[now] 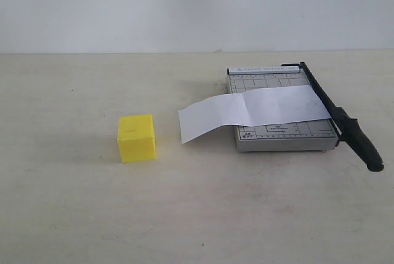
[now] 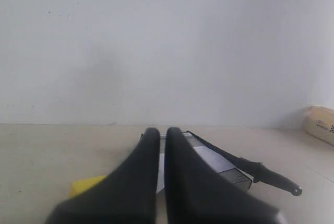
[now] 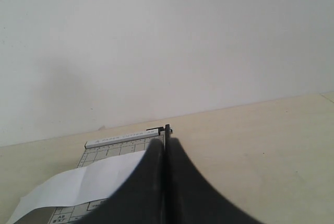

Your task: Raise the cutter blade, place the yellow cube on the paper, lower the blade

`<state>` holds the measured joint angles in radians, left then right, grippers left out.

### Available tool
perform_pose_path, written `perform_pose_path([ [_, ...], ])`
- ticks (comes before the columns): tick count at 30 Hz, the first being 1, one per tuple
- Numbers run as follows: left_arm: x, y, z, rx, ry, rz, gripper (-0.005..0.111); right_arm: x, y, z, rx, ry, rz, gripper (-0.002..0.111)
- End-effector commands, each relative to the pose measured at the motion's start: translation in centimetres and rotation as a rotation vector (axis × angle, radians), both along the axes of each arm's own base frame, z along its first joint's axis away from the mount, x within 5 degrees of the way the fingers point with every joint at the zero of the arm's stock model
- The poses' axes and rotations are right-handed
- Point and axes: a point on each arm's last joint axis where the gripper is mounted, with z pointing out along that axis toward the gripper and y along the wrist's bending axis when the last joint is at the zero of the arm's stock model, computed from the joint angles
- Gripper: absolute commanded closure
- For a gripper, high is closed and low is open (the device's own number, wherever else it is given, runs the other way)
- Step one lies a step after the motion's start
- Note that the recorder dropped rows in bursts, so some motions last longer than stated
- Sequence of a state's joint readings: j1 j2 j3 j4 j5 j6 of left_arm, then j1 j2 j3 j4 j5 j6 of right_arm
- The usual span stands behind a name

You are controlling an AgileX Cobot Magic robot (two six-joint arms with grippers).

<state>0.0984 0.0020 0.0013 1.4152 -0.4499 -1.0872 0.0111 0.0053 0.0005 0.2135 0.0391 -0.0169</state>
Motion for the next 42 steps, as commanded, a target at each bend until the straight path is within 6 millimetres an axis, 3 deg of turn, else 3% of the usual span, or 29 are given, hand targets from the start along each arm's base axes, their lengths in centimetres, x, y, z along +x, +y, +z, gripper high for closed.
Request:
perform_pose_path([
  [1,0.0,0.1,0.3,-0.024,-0.004,0.003,0.102,-0.1,0.0,0.1,-0.01,-0.014,-0.003,0.108],
  [13,-0.1,-0.2,0.3,-0.021,-0.008,-0.025,0.102,-0.2,-0.3,1.3,0.033,-0.147,-0.029,0.108],
  [29,-0.1,-0.2,0.3,-0.021,-0.008,-0.025,0.102,-0.3,-0.4,1.6,0.067,-0.174,-0.035,0.108],
  [35,-0.1,-0.2,0.3,-0.021,-0.008,-0.025,0.102,-0.2,-0.4,1.5,0.149,-0.163,-0.022,0.108],
  [38,-0.1,-0.2,0.3,-0.021,-0.008,-0.025,0.102,-0.2,-0.1,1.0,0.147,-0.074,-0.002,0.108],
  [42,-0.1,-0.2,0.3,-0.021,-0.008,-0.025,0.102,-0.5,0.1,2.3,0.127,-0.031,0.022,0.103],
])
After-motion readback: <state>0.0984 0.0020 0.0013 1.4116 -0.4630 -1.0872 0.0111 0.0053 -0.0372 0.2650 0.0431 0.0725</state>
